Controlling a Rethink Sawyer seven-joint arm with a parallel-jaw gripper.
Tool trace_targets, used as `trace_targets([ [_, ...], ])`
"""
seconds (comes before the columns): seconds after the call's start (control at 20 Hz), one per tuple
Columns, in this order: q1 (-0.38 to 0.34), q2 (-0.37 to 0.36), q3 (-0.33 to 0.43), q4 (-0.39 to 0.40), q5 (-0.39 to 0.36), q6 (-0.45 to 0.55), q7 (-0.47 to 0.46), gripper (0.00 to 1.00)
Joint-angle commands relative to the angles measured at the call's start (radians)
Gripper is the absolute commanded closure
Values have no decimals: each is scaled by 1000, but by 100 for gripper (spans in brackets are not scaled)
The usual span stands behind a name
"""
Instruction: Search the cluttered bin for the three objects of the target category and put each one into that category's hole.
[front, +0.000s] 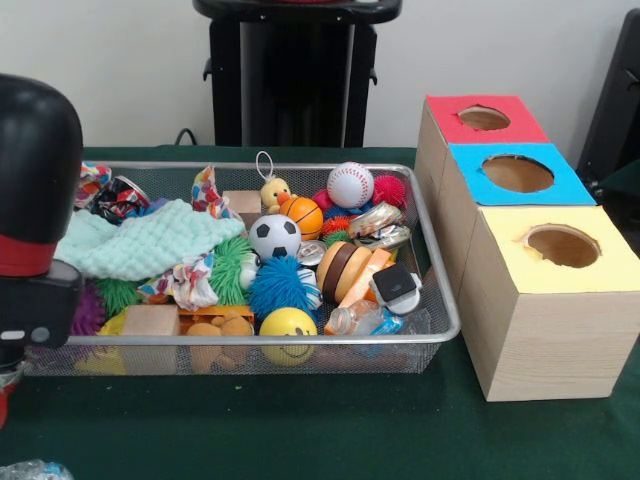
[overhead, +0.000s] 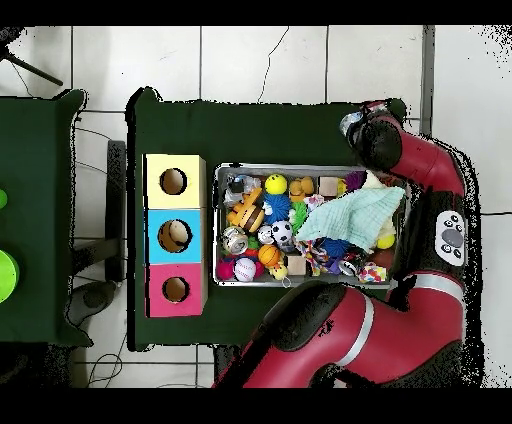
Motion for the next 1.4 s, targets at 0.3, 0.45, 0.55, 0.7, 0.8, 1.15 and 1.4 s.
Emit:
trace_targets([
  [0.3, -27, -33, 107, 97, 18, 90, -65, 100],
  [0.45, -37, -70, 102, 94, 22, 156, -102, 100],
  [0.55, -43, -69, 112, 72, 23, 178, -122, 100],
  [0.7, -40, -46, 114, 19, 21, 205, -131, 100],
  [0.8, -35, -52, 103, -4, 20, 239, -129, 100],
  [1.15, -36, 22, 166, -148, 28, 283, -169, 100],
  [1.4, -37, 61, 241, -193, 54, 272, -190, 100],
])
